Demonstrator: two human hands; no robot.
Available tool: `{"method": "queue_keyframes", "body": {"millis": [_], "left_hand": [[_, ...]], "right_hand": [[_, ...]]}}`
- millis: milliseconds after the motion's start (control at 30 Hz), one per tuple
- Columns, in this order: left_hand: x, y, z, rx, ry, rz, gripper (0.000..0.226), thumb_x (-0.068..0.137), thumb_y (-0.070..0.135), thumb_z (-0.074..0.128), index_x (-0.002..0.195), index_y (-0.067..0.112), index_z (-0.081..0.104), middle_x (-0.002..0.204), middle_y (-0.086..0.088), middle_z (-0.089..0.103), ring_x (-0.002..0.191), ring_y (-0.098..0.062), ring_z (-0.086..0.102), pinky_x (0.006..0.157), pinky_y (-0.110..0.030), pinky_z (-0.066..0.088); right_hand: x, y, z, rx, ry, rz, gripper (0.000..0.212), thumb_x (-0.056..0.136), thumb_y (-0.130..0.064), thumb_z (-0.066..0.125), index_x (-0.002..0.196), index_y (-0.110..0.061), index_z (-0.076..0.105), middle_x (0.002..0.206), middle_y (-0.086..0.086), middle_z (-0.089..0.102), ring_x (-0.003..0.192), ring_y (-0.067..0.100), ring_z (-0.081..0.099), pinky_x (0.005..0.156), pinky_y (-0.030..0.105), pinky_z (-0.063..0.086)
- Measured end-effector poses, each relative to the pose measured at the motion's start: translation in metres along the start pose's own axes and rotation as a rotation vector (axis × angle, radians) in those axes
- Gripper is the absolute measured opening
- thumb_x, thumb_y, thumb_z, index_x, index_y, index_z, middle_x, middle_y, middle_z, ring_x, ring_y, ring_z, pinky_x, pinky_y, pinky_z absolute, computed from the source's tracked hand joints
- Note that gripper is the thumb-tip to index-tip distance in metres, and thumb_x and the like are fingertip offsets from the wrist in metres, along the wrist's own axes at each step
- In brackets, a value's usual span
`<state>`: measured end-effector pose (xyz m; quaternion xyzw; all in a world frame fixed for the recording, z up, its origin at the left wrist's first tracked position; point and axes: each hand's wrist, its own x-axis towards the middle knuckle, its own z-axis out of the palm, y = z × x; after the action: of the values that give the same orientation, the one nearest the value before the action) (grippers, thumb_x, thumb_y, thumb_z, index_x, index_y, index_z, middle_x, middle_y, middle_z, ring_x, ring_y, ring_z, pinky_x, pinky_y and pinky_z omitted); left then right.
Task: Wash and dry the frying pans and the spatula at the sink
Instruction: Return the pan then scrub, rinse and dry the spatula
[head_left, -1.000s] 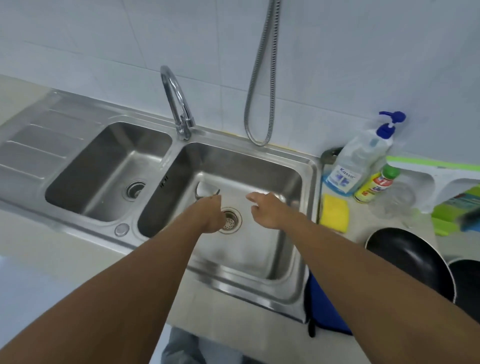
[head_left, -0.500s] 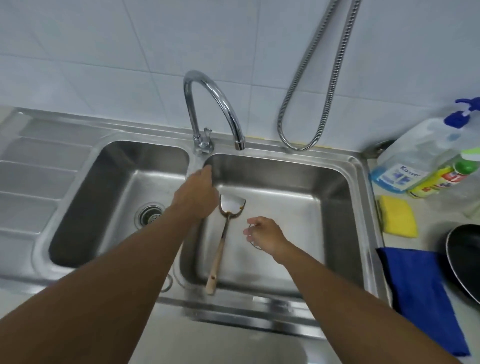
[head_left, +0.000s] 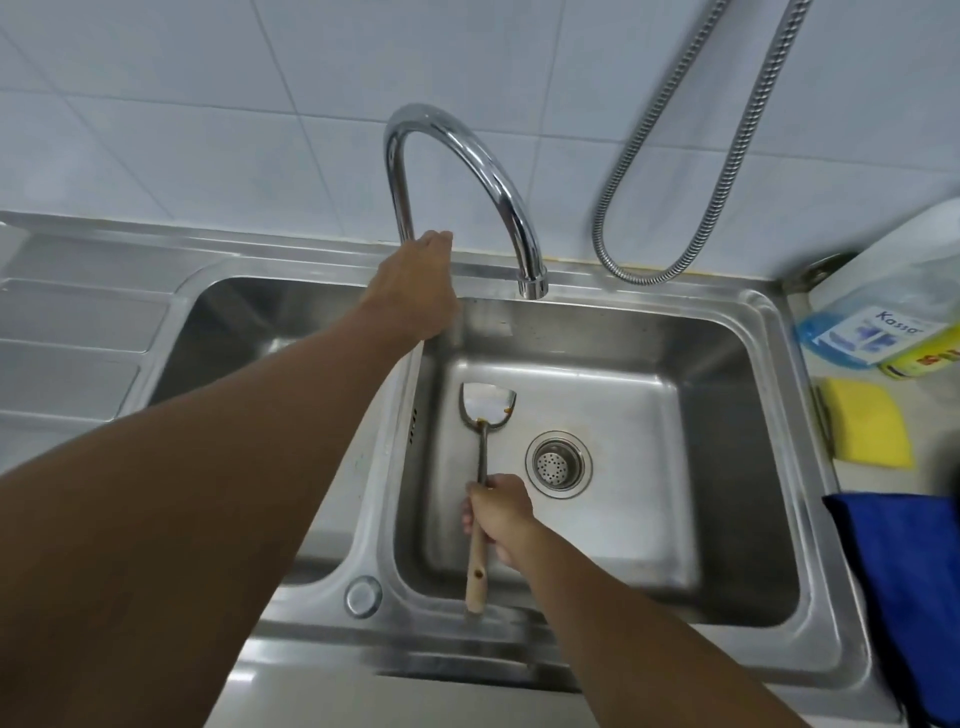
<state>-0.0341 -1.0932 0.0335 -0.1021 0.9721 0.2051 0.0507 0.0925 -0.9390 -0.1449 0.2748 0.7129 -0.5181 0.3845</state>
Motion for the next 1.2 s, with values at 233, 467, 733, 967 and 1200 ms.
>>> {"method": "queue_keyframes", "body": {"millis": [233, 467, 733, 967, 1200], "left_hand": [[-0.02, -0.004, 0.005, -0.001, 0.04, 0.008, 0.027, 0.095, 0.001, 0.046, 0.119, -0.001, 0.057, 0.118, -0.02, 0.061, 0.109, -0.038, 0.059, 0.083, -0.037, 0.043], [-0.045, -0.006, 0.006, -0.038, -0.038, -0.038, 0.055, 0.088, -0.005, 0.052, 0.143, 0.002, 0.049, 0.151, -0.017, 0.049, 0.135, -0.034, 0.049, 0.095, -0.027, 0.039], [-0.055, 0.002, 0.013, -0.049, -0.109, -0.068, 0.077, 0.092, 0.001, 0.052, 0.16, -0.004, 0.017, 0.169, -0.019, 0.015, 0.156, -0.035, 0.019, 0.124, -0.04, 0.024], [-0.061, 0.013, 0.03, -0.252, -0.182, -0.243, 0.088, 0.095, 0.002, 0.048, 0.161, -0.001, -0.011, 0.168, -0.027, 0.014, 0.154, -0.04, 0.023, 0.123, -0.046, 0.027], [-0.056, 0.015, 0.031, -0.265, -0.173, -0.27, 0.09, 0.095, 0.003, 0.049, 0.159, -0.002, -0.014, 0.168, -0.027, 0.016, 0.151, -0.043, 0.028, 0.121, -0.047, 0.032]], "right_hand": [[-0.017, -0.01, -0.019, -0.072, 0.145, -0.097, 0.024, 0.093, -0.012, 0.049, 0.072, -0.008, 0.06, 0.049, 0.009, 0.052, 0.037, 0.023, 0.052, 0.04, 0.024, 0.041], [-0.045, -0.035, -0.047, 0.044, 0.161, -0.216, 0.024, 0.092, -0.003, 0.045, 0.071, -0.005, 0.057, 0.058, 0.012, 0.049, 0.036, 0.021, 0.045, 0.043, 0.029, 0.039], [-0.069, -0.047, -0.06, 0.083, 0.139, -0.279, 0.026, 0.096, -0.005, 0.047, 0.076, -0.003, 0.062, 0.062, 0.009, 0.052, 0.035, 0.017, 0.046, 0.042, 0.027, 0.042], [-0.076, -0.037, -0.073, 0.098, 0.13, -0.261, 0.024, 0.094, -0.004, 0.044, 0.072, -0.005, 0.053, 0.072, 0.013, 0.05, 0.033, 0.016, 0.044, 0.042, 0.026, 0.036], [-0.079, -0.022, -0.092, 0.081, 0.137, -0.229, 0.022, 0.096, -0.007, 0.048, 0.091, 0.006, 0.066, 0.073, 0.009, 0.057, 0.036, 0.016, 0.048, 0.04, 0.024, 0.042]]}}
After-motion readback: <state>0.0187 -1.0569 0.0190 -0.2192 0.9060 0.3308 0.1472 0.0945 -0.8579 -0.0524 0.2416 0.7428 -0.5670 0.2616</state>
